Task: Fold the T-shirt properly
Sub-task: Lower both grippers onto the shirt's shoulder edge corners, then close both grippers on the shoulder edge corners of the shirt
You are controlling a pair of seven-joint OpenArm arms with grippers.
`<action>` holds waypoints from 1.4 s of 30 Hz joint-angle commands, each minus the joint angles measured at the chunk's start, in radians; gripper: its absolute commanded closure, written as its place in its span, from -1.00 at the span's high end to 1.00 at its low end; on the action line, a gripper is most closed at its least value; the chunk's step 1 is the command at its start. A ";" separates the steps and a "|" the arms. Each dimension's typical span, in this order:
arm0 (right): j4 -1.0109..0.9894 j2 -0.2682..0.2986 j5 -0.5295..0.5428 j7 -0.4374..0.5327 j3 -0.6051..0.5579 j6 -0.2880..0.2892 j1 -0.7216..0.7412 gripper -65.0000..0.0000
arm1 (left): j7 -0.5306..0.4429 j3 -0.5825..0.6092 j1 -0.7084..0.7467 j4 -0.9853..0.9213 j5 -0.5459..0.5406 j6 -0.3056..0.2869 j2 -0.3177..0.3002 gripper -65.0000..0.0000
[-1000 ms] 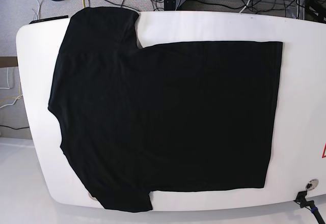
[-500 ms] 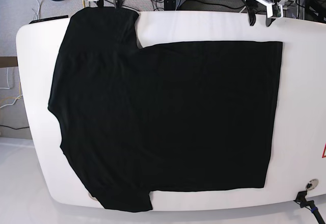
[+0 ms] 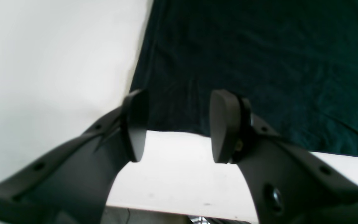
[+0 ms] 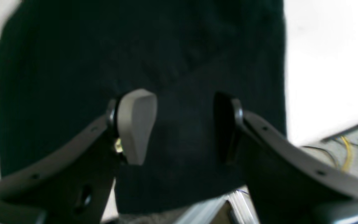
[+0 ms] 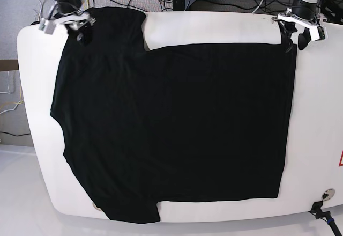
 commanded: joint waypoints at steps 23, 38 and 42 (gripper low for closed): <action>-0.312 0.008 0.167 -0.389 0.327 0.274 0.152 0.02 | -0.013 -0.023 -0.005 0.011 -0.002 -0.015 -0.022 -0.08; -0.316 0.002 0.076 -0.390 0.322 0.301 0.154 0.03 | -0.013 -0.021 -0.005 0.011 -0.002 -0.015 -0.050 -0.07; -0.316 0.002 0.076 -0.390 0.278 0.301 0.152 0.10 | -0.013 -0.021 -0.005 0.011 -0.002 -0.015 -0.050 -0.07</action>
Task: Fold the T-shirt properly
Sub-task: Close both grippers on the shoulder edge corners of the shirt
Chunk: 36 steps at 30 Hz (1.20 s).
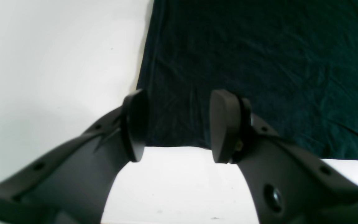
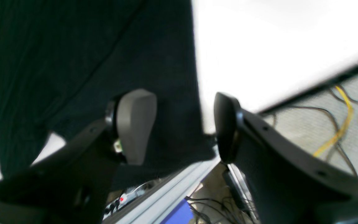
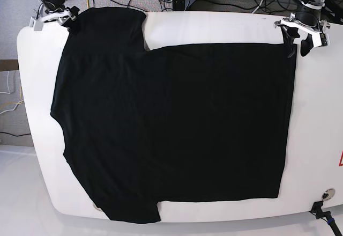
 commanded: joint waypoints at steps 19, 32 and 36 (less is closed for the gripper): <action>0.014 -0.028 0.005 -0.004 -0.045 0.006 -0.046 0.05 | -0.026 -0.008 0.008 0.015 -0.004 -0.004 -0.008 -0.07; 0.014 -0.033 0.005 -0.033 -0.111 0.006 -0.046 -0.08 | -0.026 -0.008 0.008 0.015 -0.004 -0.004 -0.008 -0.07; 0.014 -0.034 0.005 -0.032 -0.119 0.006 -0.046 -0.09 | -0.026 -0.008 0.008 0.015 -0.004 -0.004 -0.008 -0.07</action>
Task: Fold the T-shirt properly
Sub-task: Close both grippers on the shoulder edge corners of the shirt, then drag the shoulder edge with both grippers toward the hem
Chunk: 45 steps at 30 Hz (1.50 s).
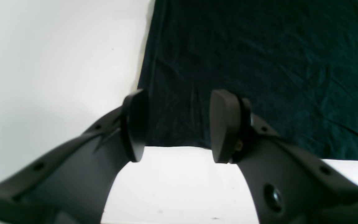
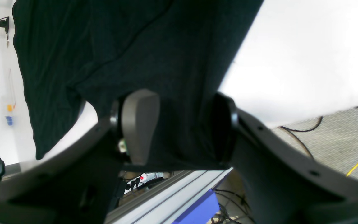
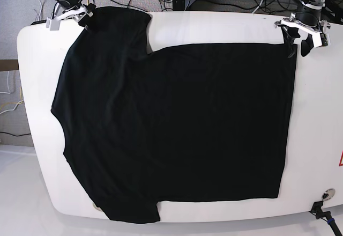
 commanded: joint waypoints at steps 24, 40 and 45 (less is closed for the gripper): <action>0.002 0.012 -0.036 -0.035 -0.003 -0.015 -0.008 -1.00 | 0.454 -0.223 -0.165 -0.037 -0.175 -0.074 -0.004 0.44; 0.002 0.012 -0.036 -0.035 -0.003 -0.015 -0.007 -1.00 | 0.560 -0.174 -0.278 -0.319 -0.174 -0.208 -0.001 0.43; 0.002 0.010 -0.036 -0.035 -0.003 -0.015 -0.007 -1.00 | 0.560 -0.114 -0.286 -0.319 -0.174 -0.206 -0.001 0.43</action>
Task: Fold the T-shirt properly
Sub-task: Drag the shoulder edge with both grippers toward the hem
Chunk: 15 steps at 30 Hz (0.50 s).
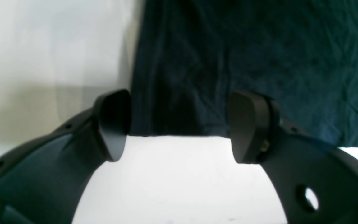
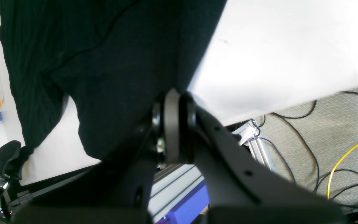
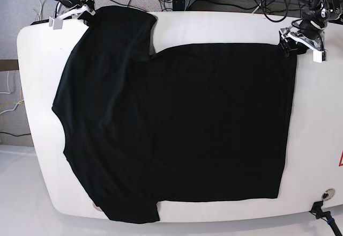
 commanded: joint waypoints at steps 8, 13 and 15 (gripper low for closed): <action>0.008 0.006 -0.010 -0.009 0.004 -0.003 -0.010 -1.00 | 0.039 0.009 0.007 0.006 0.003 0.002 -0.007 -0.38; 0.008 0.004 -0.008 -0.009 0.004 -0.003 -0.010 -1.00 | 0.034 0.004 0.007 0.006 0.005 0.002 -0.007 -0.39; 0.008 0.004 -0.008 -0.009 0.004 -0.003 -0.010 -1.00 | 0.034 0.004 0.005 0.006 0.005 0.002 -0.007 -0.56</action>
